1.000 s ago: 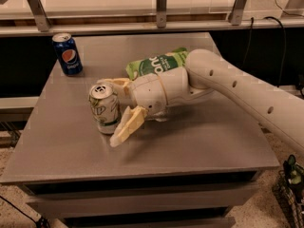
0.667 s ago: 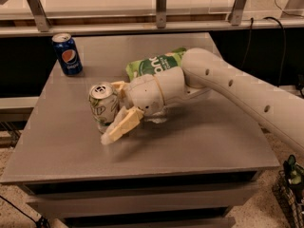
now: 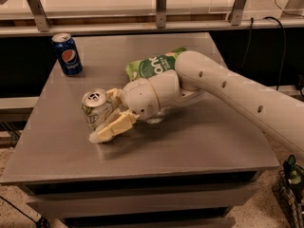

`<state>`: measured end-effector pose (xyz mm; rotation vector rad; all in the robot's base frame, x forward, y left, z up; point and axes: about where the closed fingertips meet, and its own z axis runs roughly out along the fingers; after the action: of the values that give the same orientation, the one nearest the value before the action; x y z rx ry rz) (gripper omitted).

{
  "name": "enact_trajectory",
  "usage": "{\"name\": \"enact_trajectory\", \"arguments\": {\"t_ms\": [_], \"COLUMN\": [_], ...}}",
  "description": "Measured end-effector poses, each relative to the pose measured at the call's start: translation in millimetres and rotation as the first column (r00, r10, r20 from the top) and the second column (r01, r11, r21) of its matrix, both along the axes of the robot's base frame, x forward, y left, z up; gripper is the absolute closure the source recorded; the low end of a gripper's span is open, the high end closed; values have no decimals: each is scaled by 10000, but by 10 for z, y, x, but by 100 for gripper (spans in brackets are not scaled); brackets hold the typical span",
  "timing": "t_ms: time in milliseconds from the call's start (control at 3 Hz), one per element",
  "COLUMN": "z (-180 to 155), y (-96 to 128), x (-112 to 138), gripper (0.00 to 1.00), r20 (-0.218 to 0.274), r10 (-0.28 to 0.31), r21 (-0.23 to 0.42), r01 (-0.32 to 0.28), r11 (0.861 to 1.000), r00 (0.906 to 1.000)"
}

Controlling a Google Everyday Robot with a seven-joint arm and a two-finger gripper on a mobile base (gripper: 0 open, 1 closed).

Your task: Knock 7up can over

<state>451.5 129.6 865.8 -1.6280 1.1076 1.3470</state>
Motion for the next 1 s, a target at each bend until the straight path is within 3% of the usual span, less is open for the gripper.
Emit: {"name": "enact_trajectory", "arguments": {"t_ms": [333,667,1000], "z": [2,15,43], "y": [16,9,-14], "x": [-56,-82,-61], "gripper": [54,64,64], "r20": [-82,-65,-2], "r10": [83,67,-10], "r21": [-42,-63,-43], "r01": [-83,-67,10], "r11": [10000,10000,10000], "r00": [9999,10000,10000]}}
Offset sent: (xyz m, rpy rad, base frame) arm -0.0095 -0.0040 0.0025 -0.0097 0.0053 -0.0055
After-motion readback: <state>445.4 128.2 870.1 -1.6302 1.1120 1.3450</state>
